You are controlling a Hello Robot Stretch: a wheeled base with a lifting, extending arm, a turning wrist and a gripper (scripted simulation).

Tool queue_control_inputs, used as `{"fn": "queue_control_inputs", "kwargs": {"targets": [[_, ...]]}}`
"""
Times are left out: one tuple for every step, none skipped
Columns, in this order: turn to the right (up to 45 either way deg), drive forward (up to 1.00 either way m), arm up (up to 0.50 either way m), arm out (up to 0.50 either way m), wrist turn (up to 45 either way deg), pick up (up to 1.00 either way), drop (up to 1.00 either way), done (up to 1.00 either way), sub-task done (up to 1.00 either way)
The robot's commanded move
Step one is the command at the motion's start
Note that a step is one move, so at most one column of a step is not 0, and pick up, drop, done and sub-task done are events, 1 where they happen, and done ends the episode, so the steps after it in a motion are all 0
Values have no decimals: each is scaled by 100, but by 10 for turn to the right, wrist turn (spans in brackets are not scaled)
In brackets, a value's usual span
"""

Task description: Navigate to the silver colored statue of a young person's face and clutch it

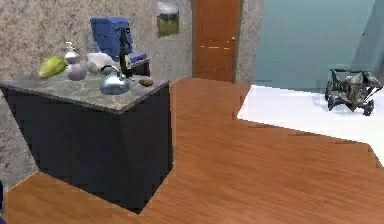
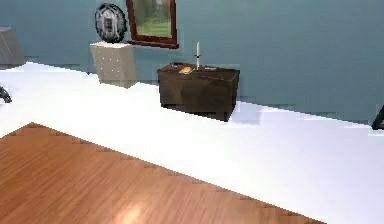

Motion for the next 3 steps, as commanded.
{"fn": "queue_control_inputs", "kwargs": {"targets": [[30,0,0,0,0,0,0,0,0],[0,15,0,0,0,0,0,0,0],[-60,0,0,0,0,0,0,0,0]]}}
